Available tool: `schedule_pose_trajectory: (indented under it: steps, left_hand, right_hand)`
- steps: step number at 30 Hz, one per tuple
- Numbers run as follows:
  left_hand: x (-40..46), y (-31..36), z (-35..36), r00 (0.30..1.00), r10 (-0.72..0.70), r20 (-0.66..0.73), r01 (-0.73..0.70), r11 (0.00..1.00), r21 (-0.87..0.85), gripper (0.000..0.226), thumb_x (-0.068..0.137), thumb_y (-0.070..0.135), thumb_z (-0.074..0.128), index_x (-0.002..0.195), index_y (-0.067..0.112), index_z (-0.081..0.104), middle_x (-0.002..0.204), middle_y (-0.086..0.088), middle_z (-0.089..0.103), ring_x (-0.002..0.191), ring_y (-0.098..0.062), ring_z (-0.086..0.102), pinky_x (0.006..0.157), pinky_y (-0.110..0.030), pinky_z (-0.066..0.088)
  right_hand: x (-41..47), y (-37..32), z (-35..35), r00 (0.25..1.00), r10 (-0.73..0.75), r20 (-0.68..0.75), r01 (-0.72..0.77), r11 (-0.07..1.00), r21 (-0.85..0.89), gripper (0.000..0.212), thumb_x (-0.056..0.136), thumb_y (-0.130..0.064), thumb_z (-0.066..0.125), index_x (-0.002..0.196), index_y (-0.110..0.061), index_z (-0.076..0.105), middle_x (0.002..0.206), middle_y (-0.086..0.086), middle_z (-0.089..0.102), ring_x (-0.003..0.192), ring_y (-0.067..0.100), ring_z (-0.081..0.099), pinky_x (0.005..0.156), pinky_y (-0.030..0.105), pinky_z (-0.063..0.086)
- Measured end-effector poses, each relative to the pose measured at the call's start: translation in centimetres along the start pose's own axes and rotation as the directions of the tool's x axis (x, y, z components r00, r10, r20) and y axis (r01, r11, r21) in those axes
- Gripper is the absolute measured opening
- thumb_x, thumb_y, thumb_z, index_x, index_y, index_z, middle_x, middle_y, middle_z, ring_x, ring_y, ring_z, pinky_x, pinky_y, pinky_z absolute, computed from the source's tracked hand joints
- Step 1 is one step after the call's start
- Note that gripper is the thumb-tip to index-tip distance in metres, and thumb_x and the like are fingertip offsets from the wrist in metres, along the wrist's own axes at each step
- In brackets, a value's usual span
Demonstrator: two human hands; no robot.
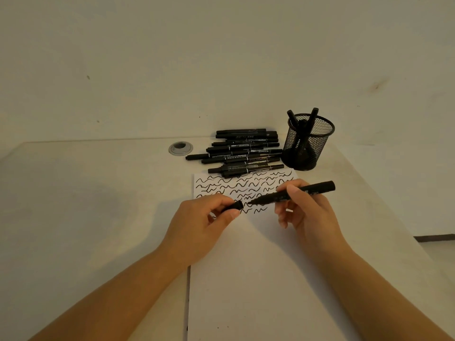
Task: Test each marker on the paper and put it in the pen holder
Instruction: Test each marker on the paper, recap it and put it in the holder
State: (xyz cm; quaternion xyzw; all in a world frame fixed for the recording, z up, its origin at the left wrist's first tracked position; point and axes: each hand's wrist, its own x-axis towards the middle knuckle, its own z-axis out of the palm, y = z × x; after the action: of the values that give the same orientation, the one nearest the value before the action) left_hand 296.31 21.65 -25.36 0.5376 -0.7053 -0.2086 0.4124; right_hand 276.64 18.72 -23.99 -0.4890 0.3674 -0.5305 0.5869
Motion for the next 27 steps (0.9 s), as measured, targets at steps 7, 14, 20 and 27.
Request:
schedule_pose_trajectory:
  steps: [7,14,20,27]
  left_hand:
    - [0.0,0.3,0.1,1.0,0.021,0.012,-0.022,1.0,0.022,0.018,0.079,0.04,0.057,0.091,0.03,0.067,0.073,0.033,0.06,0.071,0.007,0.056,0.061,-0.005,0.04]
    - [-0.1,0.9,0.0,0.997,0.049,0.055,-0.052,0.997,0.065,0.019,0.08,0.038,0.056,0.092,0.027,0.067,0.069,0.027,0.057,0.075,0.005,0.056,0.063,-0.006,0.042]
    - [-0.4,1.4,-0.1,0.997,0.038,0.063,-0.043,0.996,0.081,0.025,0.081,0.04,0.052,0.093,0.024,0.067,0.07,0.026,0.056,0.075,0.0,0.056,0.062,-0.005,0.039]
    - [-0.7,1.9,0.0,0.991,0.128,0.033,-0.132,0.958,0.256,0.034,0.088,0.041,0.044,0.094,0.019,0.068,0.073,0.013,0.061,0.065,-0.003,0.051,0.059,-0.016,0.04]
  right_hand:
    - [-0.3,0.0,0.3,1.0,0.013,0.007,-0.013,0.998,-0.058,0.017,0.086,-0.018,0.051,0.074,-0.013,0.062,0.053,0.004,0.06,0.05,0.016,0.053,0.043,0.023,0.043]
    - [-0.6,0.0,0.8,0.998,0.006,0.069,0.005,0.987,-0.161,0.015,0.09,-0.006,0.05,0.078,-0.012,0.057,0.058,0.007,0.066,0.05,0.014,0.059,0.046,0.022,0.048]
    - [-0.7,0.0,0.9,0.995,-0.019,0.1,0.034,0.989,-0.143,0.015,0.085,-0.012,0.056,0.072,-0.019,0.061,0.057,0.007,0.065,0.052,0.017,0.06,0.047,0.023,0.048]
    - [-0.7,0.5,1.0,0.988,-0.041,0.15,0.056,0.994,-0.097,0.017,0.079,-0.023,0.056,0.064,-0.031,0.059,0.052,-0.001,0.057,0.049,0.013,0.051,0.047,0.021,0.042]
